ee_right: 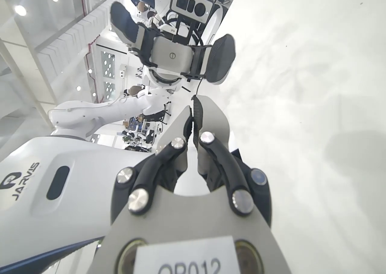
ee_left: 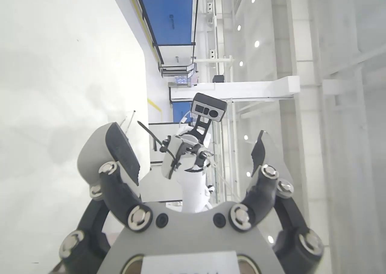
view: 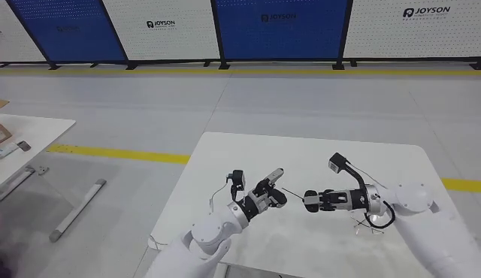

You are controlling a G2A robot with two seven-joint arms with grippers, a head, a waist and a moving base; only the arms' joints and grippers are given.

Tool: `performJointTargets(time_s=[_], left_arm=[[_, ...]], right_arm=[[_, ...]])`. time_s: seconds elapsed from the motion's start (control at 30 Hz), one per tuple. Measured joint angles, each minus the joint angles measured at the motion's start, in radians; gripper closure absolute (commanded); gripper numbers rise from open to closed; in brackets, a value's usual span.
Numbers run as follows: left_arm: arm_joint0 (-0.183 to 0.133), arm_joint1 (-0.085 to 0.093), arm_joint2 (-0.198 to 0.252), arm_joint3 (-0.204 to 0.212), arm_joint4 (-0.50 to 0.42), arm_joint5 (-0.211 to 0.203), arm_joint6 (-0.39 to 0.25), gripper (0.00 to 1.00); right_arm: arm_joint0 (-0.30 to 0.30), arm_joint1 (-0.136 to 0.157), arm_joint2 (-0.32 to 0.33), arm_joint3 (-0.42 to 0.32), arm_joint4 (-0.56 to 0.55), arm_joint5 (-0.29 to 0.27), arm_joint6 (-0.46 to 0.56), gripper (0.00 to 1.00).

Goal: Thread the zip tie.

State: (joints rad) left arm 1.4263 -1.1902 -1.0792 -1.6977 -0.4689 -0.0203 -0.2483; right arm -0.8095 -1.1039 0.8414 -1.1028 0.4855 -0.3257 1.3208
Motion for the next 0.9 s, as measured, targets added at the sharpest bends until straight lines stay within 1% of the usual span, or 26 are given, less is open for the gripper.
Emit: performJointTargets(time_s=[0.07, 0.27, 0.37, 0.4, 0.47, 0.53, 0.57, 0.63, 0.9], left_arm=[[0.001, 0.000, -0.001, -0.001, -0.016, 0.001, -0.002, 0.00], [0.002, 0.000, 0.002, -0.002, -0.023, 0.001, -0.005, 0.00], [0.006, -0.003, 0.008, 0.003, -0.075, 0.009, -0.042, 0.00], [0.005, -0.003, 0.005, 0.005, -0.089, 0.004, -0.050, 0.00], [0.005, -0.004, -0.002, 0.013, -0.124, -0.017, -0.063, 0.00], [-0.002, -0.006, -0.010, 0.022, -0.154, -0.047, -0.065, 0.00], [-0.003, -0.007, -0.012, 0.024, -0.155, -0.055, -0.063, 0.00], [-0.004, -0.007, -0.012, 0.025, -0.152, -0.057, -0.062, 0.00], [-0.003, -0.007, -0.012, 0.024, -0.151, -0.055, -0.062, 0.00]], right_arm=[[0.000, 0.000, 0.000, -0.001, -0.002, 0.001, -0.002, 1.00], [0.000, 0.000, 0.000, -0.001, -0.002, 0.001, -0.002, 1.00], [-0.006, 0.000, 0.001, -0.010, -0.005, 0.004, -0.013, 1.00], [-0.010, 0.000, 0.002, -0.019, -0.005, 0.006, -0.021, 1.00], [-0.011, -0.001, 0.006, -0.028, 0.004, 0.015, -0.021, 1.00], [0.002, -0.005, 0.003, -0.019, 0.015, 0.036, -0.006, 1.00], [0.009, -0.007, -0.002, -0.013, 0.018, 0.049, 0.006, 1.00], [0.017, -0.009, -0.007, -0.008, 0.019, 0.061, 0.017, 1.00], [0.016, -0.009, -0.006, -0.009, 0.019, 0.059, 0.016, 1.00]])
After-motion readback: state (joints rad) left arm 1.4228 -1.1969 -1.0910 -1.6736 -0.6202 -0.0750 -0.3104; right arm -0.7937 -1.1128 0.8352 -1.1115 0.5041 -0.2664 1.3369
